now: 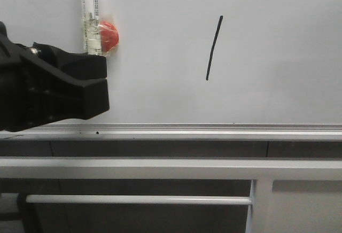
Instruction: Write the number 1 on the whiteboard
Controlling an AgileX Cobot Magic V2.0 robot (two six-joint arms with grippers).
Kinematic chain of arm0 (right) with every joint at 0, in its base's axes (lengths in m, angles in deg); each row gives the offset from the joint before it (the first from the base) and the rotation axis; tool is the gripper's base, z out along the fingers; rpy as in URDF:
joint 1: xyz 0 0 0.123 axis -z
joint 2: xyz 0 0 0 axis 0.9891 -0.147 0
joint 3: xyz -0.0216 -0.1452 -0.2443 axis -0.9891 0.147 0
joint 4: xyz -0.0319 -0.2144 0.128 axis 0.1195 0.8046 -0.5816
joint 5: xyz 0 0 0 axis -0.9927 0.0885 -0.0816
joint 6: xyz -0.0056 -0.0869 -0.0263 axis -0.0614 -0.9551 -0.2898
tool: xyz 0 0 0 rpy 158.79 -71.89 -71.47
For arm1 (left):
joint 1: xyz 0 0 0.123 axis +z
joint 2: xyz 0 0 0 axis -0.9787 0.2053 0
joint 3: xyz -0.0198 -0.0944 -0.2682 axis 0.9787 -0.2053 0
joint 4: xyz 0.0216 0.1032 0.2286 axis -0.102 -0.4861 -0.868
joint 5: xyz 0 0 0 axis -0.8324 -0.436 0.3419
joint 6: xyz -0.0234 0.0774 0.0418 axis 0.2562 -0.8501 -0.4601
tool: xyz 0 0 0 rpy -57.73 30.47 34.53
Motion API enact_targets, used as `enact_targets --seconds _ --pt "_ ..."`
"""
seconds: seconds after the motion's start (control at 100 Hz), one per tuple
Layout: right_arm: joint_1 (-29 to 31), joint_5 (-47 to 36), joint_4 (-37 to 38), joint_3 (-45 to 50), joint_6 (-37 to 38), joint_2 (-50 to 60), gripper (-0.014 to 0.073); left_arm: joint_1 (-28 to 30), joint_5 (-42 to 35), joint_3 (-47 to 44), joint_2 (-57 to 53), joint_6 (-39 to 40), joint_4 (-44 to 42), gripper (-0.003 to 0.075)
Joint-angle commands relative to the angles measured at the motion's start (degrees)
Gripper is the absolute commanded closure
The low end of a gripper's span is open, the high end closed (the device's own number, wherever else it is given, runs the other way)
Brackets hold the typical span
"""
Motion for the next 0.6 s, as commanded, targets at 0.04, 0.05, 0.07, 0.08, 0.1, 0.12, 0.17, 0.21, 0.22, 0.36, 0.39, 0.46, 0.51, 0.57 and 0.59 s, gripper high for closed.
enact_targets --seconds 0.04,0.05,0.07,0.08,0.1,0.12,0.17,0.21,0.22,0.36,0.39,0.46,0.51,0.57,0.59 --pt "0.0 0.1 -1.1 -1.5 -0.6 -0.1 0.0658 0.1 -15.1 1.5 -1.0 0.1 1.2 0.0740" --pt "0.0 0.2 -1.1 -1.5 -0.6 -0.1 0.0658 0.1 -15.1 1.5 -1.0 0.1 1.2 0.0740" --pt "0.0 0.2 -1.1 -1.5 -0.6 -0.1 0.0658 0.1 -15.1 1.5 -1.0 0.1 1.2 0.0740" --pt "0.0 0.2 -1.1 -1.5 -0.6 -0.1 0.0658 0.1 -15.1 1.5 -1.0 0.1 1.2 0.0740" --pt "0.0 0.3 -1.1 -1.5 -0.6 -0.1 0.0658 0.1 -15.1 1.5 -1.0 0.1 1.1 0.0740" --pt "0.0 0.3 -1.1 -1.5 -0.6 -0.1 0.0658 0.1 -15.1 1.5 -1.0 0.1 1.1 0.0740" --pt "0.0 0.5 -1.1 -1.5 -0.6 -0.1 0.0658 0.1 -15.1 1.5 -1.0 0.1 0.8 0.0740" --pt "0.0 0.5 -1.1 -1.5 -0.6 -0.1 0.0658 0.1 -15.1 1.5 -1.0 0.1 0.4 0.0738" --pt "0.0 0.5 -1.1 -1.5 -0.6 -0.1 0.0658 0.1 -15.1 1.5 -1.0 0.1 0.4 0.0738" --pt "0.0 0.5 -1.1 -1.5 -0.6 -0.1 0.0658 0.1 -15.1 1.5 -1.0 0.1 -2.0 0.0679" --pt "0.0 0.5 -1.1 -1.5 -0.6 -0.1 0.0658 0.1 -15.1 1.5 -1.0 0.1 -1.9 0.0646" --pt "0.0 0.5 -1.1 -1.5 -0.6 -0.1 0.0658 0.1 -15.1 1.5 -1.0 0.1 -1.4 0.0577" --pt "0.0 0.6 -1.1 -1.5 -0.6 -0.1 0.0658 0.1 -15.1 1.5 -1.0 0.1 -1.0 0.0536" --pt "0.0 0.6 -1.1 -1.5 -0.6 -0.1 0.0658 0.1 -15.1 1.5 -1.0 0.1 -0.5 0.0503" --pt "0.0 0.6 -1.1 -1.5 -0.6 -0.1 0.0658 0.1 -15.1 1.5 -1.0 0.1 -0.4 0.0495"
